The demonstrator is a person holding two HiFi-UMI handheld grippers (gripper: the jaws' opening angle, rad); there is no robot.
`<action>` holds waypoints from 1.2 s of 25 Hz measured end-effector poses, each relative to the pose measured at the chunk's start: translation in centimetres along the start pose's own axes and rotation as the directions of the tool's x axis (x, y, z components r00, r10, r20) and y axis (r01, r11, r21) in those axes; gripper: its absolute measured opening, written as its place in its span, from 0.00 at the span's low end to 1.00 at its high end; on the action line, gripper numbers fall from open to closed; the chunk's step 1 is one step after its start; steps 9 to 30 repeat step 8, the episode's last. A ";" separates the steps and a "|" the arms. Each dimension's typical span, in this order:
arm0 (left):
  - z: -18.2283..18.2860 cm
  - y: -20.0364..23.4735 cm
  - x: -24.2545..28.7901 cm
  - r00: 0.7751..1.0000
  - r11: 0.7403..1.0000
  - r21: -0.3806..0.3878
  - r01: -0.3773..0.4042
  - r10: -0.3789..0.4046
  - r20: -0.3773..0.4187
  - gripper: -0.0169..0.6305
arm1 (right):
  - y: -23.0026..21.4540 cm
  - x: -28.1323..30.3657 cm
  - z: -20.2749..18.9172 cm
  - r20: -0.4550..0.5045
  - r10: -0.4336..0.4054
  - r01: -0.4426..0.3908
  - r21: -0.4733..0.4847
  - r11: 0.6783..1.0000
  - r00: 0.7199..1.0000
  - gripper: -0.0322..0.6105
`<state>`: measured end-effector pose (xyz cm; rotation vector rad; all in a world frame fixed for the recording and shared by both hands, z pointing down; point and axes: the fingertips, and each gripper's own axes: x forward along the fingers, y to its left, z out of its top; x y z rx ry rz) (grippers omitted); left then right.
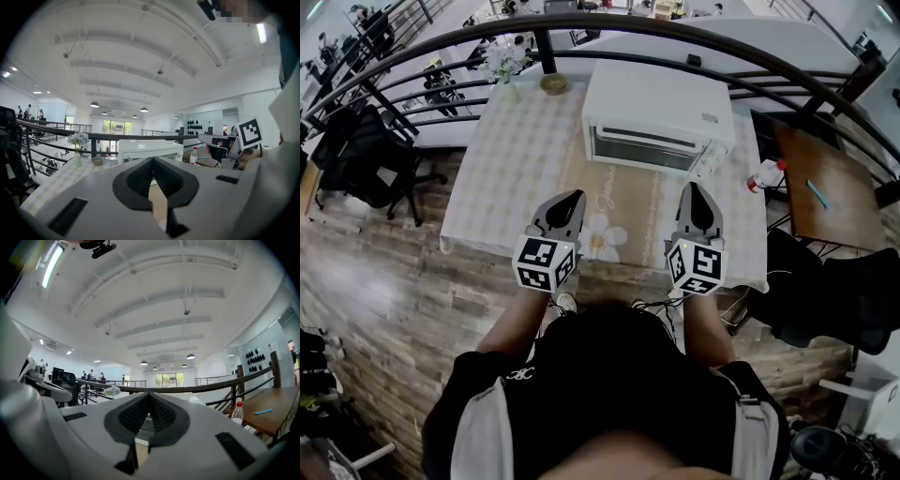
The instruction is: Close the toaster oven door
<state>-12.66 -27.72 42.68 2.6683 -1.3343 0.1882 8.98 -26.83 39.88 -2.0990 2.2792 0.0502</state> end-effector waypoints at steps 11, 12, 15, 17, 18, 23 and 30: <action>-0.3 0.4 0.0 1.000 1.000 -0.003 -0.009 0.009 -0.003 0.05 | 0.7 0.1 -0.7 -0.011 0.022 -0.022 -0.007 1.000 1.000 0.04; -0.3 0.4 0.0 1.000 1.000 -0.003 -0.009 0.009 -0.003 0.05 | 0.7 0.1 -0.7 -0.011 0.022 -0.022 -0.007 1.000 1.000 0.04; -0.3 0.4 0.0 1.000 1.000 -0.003 -0.009 0.009 -0.003 0.05 | 0.7 0.1 -0.7 -0.011 0.022 -0.022 -0.007 1.000 1.000 0.04; -0.3 0.4 0.0 1.000 1.000 -0.003 -0.009 0.009 -0.003 0.05 | 0.7 0.1 -0.7 -0.011 0.022 -0.022 -0.007 1.000 1.000 0.04; -0.3 0.4 0.0 1.000 1.000 -0.003 -0.009 0.009 -0.003 0.05 | 0.7 0.1 -0.7 -0.011 0.022 -0.022 -0.007 1.000 1.000 0.04; -0.3 0.4 0.0 1.000 1.000 -0.003 -0.009 0.009 -0.003 0.05 | 0.7 0.1 -0.7 -0.011 0.022 -0.022 -0.007 1.000 1.000 0.04; -0.3 0.4 0.0 1.000 1.000 -0.003 -0.009 0.009 -0.003 0.05 | 0.7 0.1 -0.7 -0.011 0.022 -0.022 -0.007 1.000 1.000 0.04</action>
